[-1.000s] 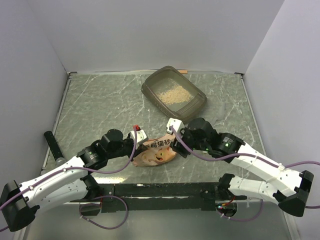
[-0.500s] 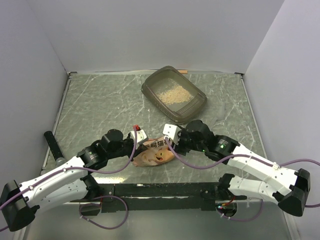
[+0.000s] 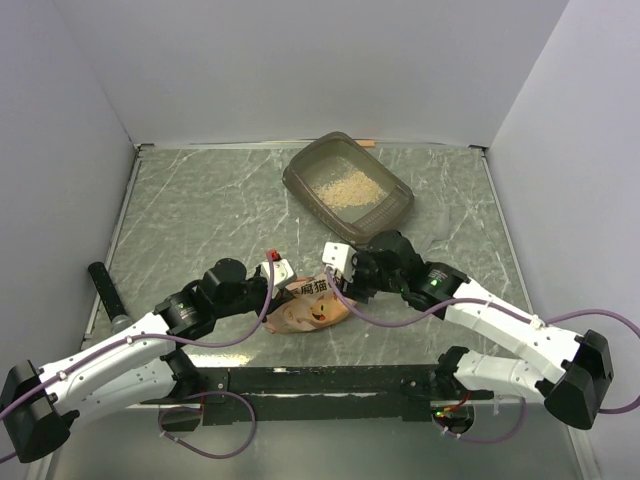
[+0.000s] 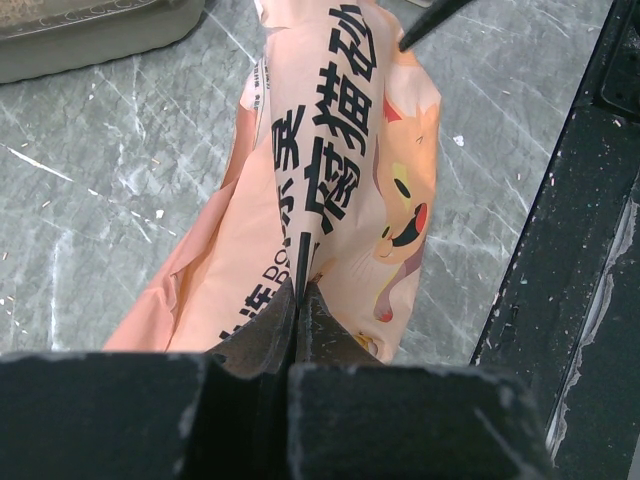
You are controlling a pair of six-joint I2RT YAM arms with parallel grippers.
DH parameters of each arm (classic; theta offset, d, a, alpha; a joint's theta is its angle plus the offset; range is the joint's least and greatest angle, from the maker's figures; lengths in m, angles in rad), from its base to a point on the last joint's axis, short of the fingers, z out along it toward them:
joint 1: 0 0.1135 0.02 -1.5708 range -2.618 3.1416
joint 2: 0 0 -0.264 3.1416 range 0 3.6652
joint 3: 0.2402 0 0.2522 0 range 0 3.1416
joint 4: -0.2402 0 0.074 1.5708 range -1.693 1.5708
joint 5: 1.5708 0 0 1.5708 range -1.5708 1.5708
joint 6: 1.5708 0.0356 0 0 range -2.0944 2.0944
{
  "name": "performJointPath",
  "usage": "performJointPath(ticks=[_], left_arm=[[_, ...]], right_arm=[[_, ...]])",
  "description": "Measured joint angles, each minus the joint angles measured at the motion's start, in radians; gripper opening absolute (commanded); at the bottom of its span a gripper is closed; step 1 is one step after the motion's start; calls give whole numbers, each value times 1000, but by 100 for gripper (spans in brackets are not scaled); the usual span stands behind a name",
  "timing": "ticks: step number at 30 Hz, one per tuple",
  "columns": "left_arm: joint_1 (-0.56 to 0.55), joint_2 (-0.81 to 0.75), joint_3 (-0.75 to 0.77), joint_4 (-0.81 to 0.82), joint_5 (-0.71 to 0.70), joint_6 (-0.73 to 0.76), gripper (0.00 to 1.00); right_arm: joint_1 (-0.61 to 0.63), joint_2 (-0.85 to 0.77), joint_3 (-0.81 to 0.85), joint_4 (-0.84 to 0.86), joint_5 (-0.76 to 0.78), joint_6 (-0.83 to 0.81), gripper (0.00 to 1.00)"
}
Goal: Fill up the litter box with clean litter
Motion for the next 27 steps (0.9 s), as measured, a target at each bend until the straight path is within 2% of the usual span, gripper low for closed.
performJointPath(ticks=[6, 19, 27], left_arm=[[-1, -2, 0, -2, 0, 0, 1], [-2, -8, 0, -10, 0, 0, 1], [-2, -9, 0, -10, 1, 0, 1]], right_arm=[[-49, 46, 0, 16, -62, -4, 63], [-55, 82, 19, -4, -116, -26, 63], [-63, 128, 88, -50, -157, -52, 63]])
